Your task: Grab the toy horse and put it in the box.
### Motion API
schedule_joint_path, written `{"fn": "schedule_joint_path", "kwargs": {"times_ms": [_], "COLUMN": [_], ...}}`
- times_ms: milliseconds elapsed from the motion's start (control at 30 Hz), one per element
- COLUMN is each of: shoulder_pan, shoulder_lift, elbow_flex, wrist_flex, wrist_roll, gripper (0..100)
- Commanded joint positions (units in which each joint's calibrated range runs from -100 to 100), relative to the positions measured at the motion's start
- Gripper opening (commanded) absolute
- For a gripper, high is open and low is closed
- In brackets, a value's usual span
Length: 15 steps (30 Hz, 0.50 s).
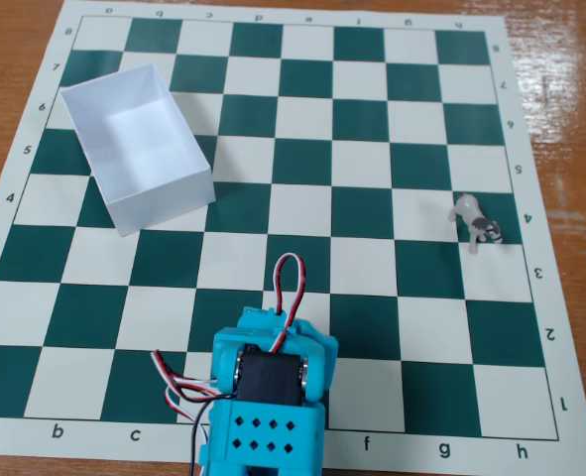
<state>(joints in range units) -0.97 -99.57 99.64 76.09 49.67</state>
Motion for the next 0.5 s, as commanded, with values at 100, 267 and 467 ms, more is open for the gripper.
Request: {"fn": "schedule_joint_path", "kwargs": {"times_ms": [100,267,467], "shoulder_pan": [4.19,4.19,4.11], "shoulder_lift": [-0.43,-0.43,-0.43], "elbow_flex": [-10.56,-10.47,-10.38], "wrist_flex": [-1.84,-1.76,-1.68], "wrist_roll": [0.75,0.70,0.56], "gripper": [2,2,2]}}
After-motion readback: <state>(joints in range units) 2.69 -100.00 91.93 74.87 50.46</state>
